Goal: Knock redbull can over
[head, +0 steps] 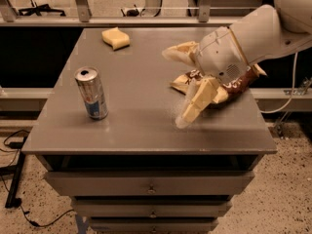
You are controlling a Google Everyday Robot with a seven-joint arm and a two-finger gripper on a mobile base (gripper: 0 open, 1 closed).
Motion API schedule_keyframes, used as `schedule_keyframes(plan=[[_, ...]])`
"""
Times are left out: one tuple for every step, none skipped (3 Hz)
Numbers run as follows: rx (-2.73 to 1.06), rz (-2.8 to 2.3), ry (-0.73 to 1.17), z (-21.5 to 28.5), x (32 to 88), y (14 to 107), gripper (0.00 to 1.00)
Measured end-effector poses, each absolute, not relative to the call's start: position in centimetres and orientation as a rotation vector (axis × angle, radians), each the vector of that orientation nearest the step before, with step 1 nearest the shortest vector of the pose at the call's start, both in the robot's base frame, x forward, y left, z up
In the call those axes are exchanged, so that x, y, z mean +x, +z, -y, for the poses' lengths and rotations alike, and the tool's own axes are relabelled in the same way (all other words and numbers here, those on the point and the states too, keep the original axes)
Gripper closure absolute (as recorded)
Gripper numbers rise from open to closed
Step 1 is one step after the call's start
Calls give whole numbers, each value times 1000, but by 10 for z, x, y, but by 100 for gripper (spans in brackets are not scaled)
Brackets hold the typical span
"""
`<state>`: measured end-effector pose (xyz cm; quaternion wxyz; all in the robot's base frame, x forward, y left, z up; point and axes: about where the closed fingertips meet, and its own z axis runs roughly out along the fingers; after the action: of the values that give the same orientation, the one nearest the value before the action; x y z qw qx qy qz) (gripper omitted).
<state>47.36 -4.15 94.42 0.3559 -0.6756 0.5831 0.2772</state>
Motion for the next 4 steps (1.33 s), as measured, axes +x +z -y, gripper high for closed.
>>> schedule_keyframes(plan=[[-1669, -1387, 795, -7, 497, 935, 0], [-1623, -1302, 865, -45, 519, 928, 0], [-1595, -1237, 948, -83, 532, 925, 0], [-1577, -1204, 1030, -115, 532, 921, 0]])
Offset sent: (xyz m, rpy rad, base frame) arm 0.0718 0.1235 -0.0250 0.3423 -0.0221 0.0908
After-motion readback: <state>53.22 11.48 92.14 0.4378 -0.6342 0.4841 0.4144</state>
